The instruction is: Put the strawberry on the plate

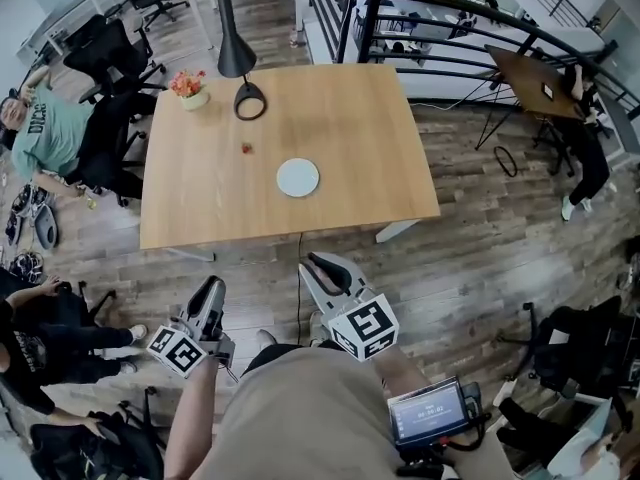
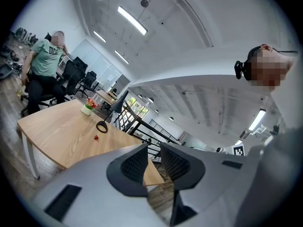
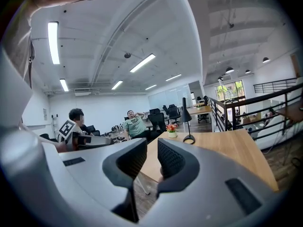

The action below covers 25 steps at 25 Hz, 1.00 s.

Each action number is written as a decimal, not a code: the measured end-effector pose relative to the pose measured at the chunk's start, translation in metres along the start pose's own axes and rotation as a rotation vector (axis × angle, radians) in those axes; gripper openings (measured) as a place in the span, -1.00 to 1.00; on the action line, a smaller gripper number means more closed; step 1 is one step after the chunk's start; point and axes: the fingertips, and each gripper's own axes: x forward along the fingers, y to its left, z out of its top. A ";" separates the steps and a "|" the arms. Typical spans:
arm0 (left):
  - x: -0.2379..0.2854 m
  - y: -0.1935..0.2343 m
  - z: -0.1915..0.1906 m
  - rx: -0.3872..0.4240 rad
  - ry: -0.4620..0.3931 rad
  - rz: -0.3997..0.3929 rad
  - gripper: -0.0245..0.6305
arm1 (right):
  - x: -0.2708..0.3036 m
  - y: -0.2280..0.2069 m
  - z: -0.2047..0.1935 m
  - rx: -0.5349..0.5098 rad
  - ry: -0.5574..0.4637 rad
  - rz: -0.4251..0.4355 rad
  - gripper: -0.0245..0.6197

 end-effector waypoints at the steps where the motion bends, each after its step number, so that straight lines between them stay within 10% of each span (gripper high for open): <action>1: 0.005 -0.003 -0.001 0.004 -0.002 0.002 -0.67 | -0.002 -0.005 0.000 0.000 -0.001 0.001 -0.76; 25: 0.029 0.004 -0.004 -0.007 -0.051 0.078 -0.91 | 0.017 -0.055 -0.012 0.017 0.034 0.028 -0.76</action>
